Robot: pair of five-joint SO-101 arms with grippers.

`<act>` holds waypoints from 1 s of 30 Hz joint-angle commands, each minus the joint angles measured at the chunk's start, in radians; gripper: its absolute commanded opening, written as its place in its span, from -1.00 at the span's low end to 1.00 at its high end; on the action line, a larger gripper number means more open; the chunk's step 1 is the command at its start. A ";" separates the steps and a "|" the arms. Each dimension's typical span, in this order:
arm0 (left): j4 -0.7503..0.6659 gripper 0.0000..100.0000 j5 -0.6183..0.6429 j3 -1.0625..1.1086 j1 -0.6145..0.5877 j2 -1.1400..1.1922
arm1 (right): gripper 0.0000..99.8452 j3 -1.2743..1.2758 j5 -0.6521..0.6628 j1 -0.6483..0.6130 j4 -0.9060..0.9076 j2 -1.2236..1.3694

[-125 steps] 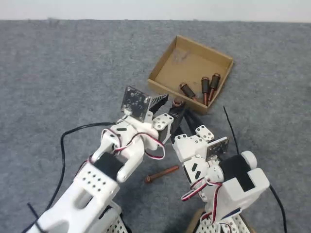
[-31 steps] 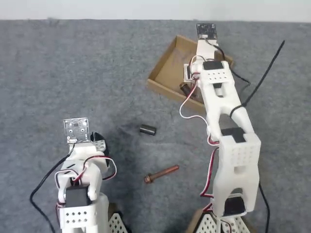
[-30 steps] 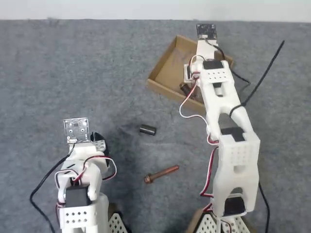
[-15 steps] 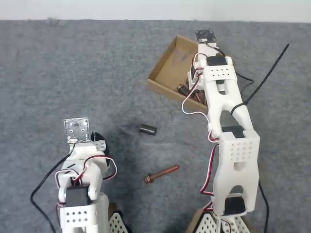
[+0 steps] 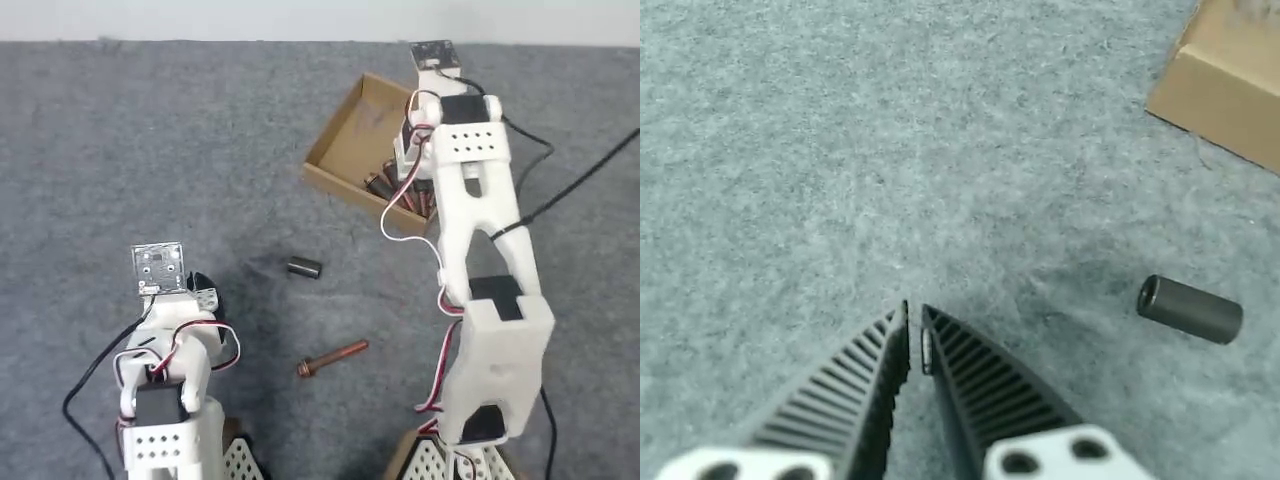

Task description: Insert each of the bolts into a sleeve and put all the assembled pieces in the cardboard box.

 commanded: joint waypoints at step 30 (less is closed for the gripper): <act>0.032 -0.97 -0.011 -0.013 0.028 -0.012 | -0.99 1.039 0.427 0.013 0.114 -1.225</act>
